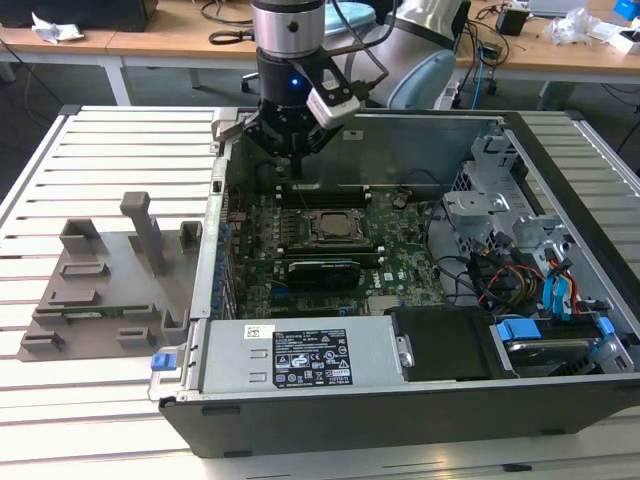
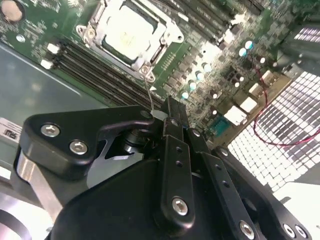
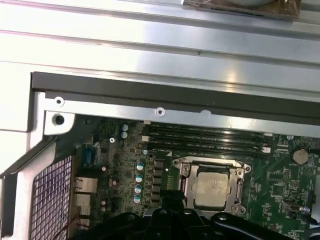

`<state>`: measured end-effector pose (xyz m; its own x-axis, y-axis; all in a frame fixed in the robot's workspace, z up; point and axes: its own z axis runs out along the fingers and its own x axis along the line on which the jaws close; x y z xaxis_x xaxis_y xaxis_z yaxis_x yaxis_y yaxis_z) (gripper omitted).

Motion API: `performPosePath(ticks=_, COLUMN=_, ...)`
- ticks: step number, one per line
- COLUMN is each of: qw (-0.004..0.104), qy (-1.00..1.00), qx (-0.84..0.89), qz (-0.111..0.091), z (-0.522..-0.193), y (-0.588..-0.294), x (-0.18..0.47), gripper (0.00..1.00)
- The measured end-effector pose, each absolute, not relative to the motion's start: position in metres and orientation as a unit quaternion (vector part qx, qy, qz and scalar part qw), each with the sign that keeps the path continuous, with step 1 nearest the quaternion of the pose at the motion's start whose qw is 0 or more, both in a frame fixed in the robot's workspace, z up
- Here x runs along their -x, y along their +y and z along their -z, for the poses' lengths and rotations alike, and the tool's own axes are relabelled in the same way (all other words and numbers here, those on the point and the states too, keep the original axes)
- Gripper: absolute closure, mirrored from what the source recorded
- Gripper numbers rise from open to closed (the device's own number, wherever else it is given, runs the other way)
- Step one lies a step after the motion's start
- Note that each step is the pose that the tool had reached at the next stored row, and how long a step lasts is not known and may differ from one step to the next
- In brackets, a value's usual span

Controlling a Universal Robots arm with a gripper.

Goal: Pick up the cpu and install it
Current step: 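Install the first cpu locking lever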

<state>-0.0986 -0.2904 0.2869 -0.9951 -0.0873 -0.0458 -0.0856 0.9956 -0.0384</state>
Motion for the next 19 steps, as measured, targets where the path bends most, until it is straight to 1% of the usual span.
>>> performPosePath(ticks=7, qw=0.024, qy=0.999, qx=0.043, qz=0.018, z=-0.273, y=-0.276, x=0.107, gripper=0.89)
performPosePath(ticks=13, qw=0.024, qy=0.999, qx=0.043, qz=0.018, z=-0.265, y=-0.275, x=0.107, gripper=0.89)
performPosePath(ticks=19, qw=0.024, qy=0.999, qx=0.043, qz=0.018, z=-0.264, y=-0.275, x=0.103, gripper=0.89)
